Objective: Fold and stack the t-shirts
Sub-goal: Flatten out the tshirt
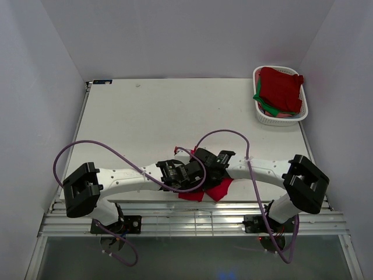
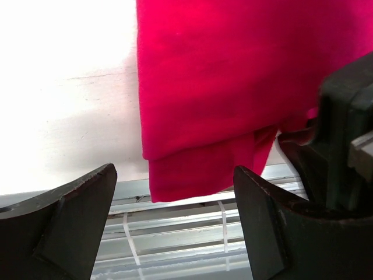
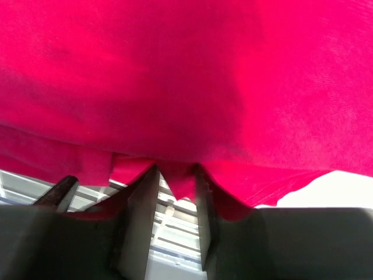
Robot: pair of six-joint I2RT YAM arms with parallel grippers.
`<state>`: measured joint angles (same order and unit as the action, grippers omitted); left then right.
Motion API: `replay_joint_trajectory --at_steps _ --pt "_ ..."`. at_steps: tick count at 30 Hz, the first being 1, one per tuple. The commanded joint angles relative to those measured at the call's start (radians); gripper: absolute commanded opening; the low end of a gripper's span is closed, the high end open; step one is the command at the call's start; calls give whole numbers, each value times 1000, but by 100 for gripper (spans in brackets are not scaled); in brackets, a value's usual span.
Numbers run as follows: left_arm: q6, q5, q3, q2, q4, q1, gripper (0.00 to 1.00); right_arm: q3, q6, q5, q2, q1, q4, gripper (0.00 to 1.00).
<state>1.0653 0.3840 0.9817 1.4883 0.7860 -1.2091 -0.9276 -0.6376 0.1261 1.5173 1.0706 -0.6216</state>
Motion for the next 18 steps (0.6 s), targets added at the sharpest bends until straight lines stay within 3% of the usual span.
replay_joint_trajectory --at_steps 1,3,4,8,10,14,15,18 --pt "13 16 0 -11 -42 8 92 -8 -4 -14 32 78 10 29" --pt "19 27 -1 -32 -33 8 92 -25 -5 10 29 86 -24 11" --pt "24 32 0 -39 -22 8 92 -37 -4 21 20 88 -41 8" --pt "21 64 40 -69 34 8 93 -196 13 108 -5 91 -183 8" --pt "15 87 104 -79 96 8 93 -302 19 148 -6 92 -332 8" --pt "-28 131 262 -97 196 9 94 -661 39 286 14 91 -591 8" --pt "-37 145 303 -99 220 10 95 -829 55 305 21 92 -677 8" --pt "-82 193 480 -94 315 25 95 -1055 108 302 29 83 -687 12"
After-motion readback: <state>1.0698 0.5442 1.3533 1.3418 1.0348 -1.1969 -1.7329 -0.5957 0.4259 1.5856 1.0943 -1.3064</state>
